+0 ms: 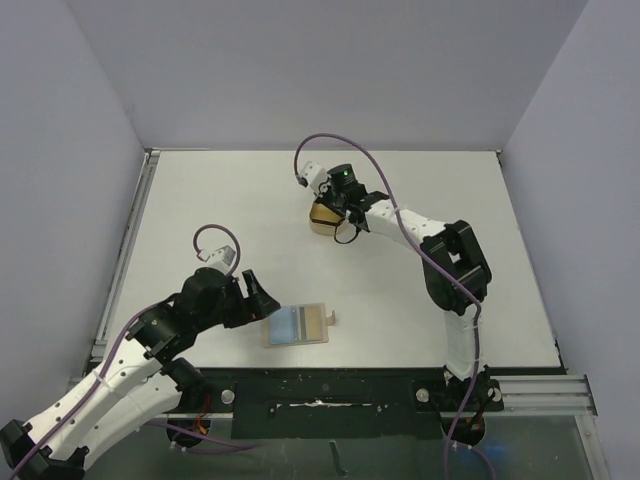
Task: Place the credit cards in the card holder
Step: Pick up the credit card from the storage box, then insert the credit card into the card holder.
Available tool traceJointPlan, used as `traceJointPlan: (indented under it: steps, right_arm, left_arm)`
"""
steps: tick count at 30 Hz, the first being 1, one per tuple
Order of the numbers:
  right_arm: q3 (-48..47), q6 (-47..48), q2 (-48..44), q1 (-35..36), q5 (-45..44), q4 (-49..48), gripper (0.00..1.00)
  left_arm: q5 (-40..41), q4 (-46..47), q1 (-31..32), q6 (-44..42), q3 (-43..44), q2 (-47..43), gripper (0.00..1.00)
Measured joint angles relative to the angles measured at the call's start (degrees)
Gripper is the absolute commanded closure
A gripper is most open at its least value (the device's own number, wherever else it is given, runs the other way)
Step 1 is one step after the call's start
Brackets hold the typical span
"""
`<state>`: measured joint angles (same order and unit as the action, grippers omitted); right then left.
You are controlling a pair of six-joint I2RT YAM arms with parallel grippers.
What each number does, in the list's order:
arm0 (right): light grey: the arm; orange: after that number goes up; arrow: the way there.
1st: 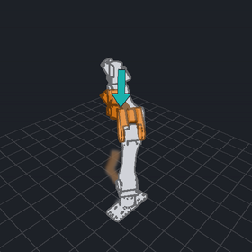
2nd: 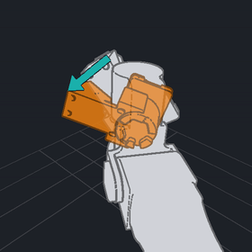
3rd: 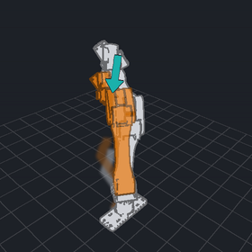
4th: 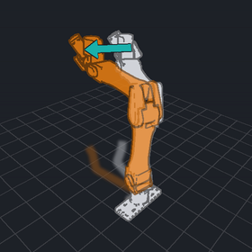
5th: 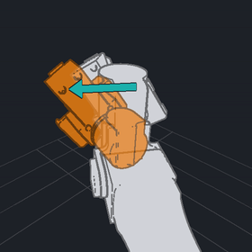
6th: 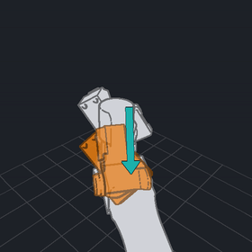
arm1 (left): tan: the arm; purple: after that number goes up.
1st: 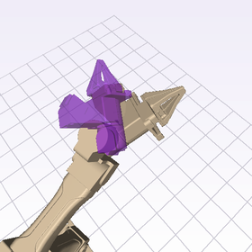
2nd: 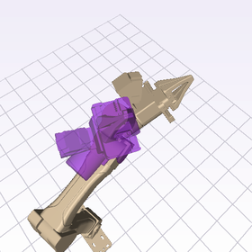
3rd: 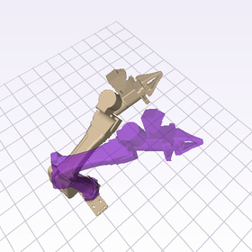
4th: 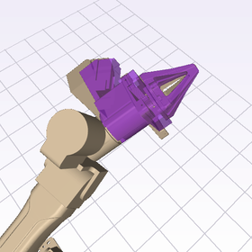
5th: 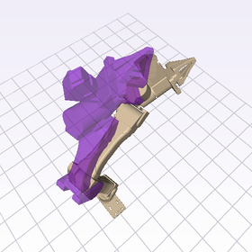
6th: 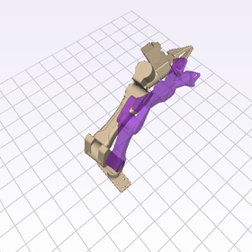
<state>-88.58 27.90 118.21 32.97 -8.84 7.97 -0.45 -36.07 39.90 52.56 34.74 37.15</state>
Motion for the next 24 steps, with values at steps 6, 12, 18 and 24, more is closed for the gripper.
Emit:
traceJointPlan:
  steps: [6, 12, 18, 24]
  right_arm:
    - [0.1, -4.9, -4.9, 0.2, 1.9, 3.1, 1.0]
    - [5.3, -15.0, -13.4, 1.7, 1.6, 6.0, 1.0]
    - [13.6, -28.3, -24.6, 7.7, 2.3, 8.0, 1.0]
    - [19.0, -43.8, -30.7, 15.0, 5.5, 9.3, 1.0]
  left_arm:
    - [0.0, 0.1, 0.0, 0.5, -0.4, 1.6, 0.35]
    - [0.6, 1.3, 0.0, 1.4, -2.5, 3.8, 0.53]
    - [1.1, 3.4, -0.3, 2.9, -5.7, 6.6, 0.86]
    - [1.1, 6.0, -0.3, 4.1, -8.7, 9.4, 1.0]
